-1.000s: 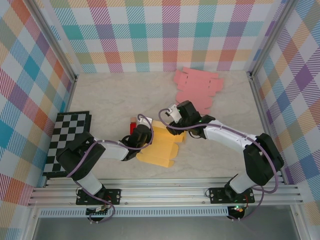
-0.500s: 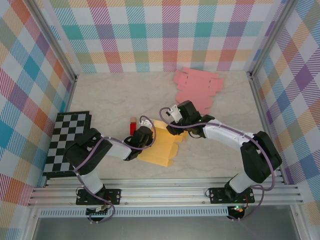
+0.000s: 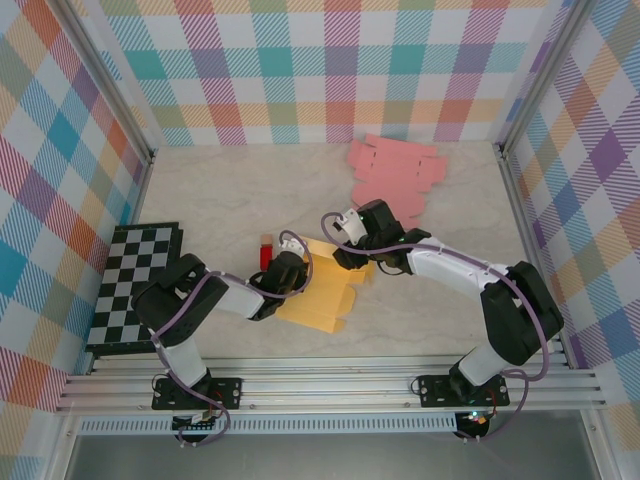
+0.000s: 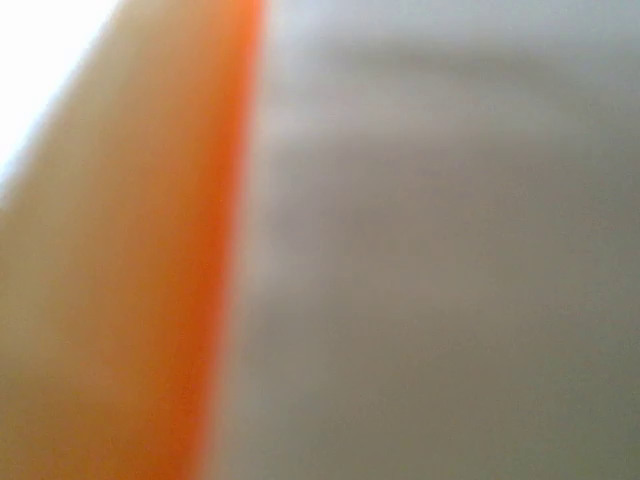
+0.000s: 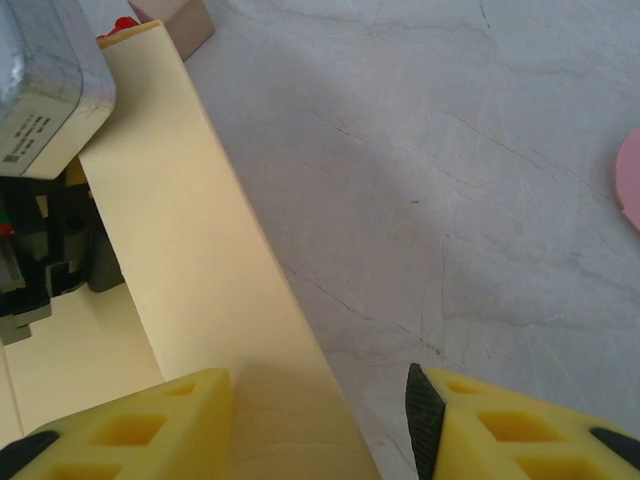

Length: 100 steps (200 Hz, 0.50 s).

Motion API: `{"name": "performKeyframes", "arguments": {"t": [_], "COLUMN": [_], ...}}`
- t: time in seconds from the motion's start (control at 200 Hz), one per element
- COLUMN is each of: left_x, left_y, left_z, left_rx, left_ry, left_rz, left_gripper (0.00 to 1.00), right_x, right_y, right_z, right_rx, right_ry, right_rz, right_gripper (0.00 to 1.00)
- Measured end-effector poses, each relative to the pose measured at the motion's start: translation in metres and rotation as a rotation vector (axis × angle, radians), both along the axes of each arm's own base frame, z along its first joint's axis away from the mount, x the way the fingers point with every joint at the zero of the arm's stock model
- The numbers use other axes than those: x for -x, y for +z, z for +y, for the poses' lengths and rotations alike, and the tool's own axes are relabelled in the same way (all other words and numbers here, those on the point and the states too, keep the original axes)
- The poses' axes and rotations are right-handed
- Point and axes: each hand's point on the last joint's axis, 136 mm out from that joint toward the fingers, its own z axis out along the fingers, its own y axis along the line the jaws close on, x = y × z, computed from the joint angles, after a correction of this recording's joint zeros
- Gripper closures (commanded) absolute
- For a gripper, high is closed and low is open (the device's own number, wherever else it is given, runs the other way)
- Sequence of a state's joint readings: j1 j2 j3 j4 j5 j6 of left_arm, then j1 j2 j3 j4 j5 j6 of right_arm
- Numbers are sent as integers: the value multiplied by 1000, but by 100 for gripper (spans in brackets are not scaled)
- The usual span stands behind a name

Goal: Fold the paper box

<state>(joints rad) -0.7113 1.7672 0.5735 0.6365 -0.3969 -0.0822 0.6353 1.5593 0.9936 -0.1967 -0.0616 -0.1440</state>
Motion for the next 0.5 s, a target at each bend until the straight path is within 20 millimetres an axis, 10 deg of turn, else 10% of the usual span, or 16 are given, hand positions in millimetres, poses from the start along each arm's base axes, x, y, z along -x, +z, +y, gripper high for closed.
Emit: {"name": "performKeyframes", "arguments": {"t": [0.245, 0.5], "left_x": [-12, -19], "left_y": [2, 3], "left_z": [-3, -4], "left_rx": [13, 27], "left_ry": [17, 54], "left_rz": [-22, -28], "left_gripper": [96, 100], "right_x": [2, -2], "right_y": [-3, -3], "right_z": [5, 4], "right_rx": [-16, -16], "right_ry": [21, 9], "right_rz": [16, 6], "right_gripper": [51, 51]}}
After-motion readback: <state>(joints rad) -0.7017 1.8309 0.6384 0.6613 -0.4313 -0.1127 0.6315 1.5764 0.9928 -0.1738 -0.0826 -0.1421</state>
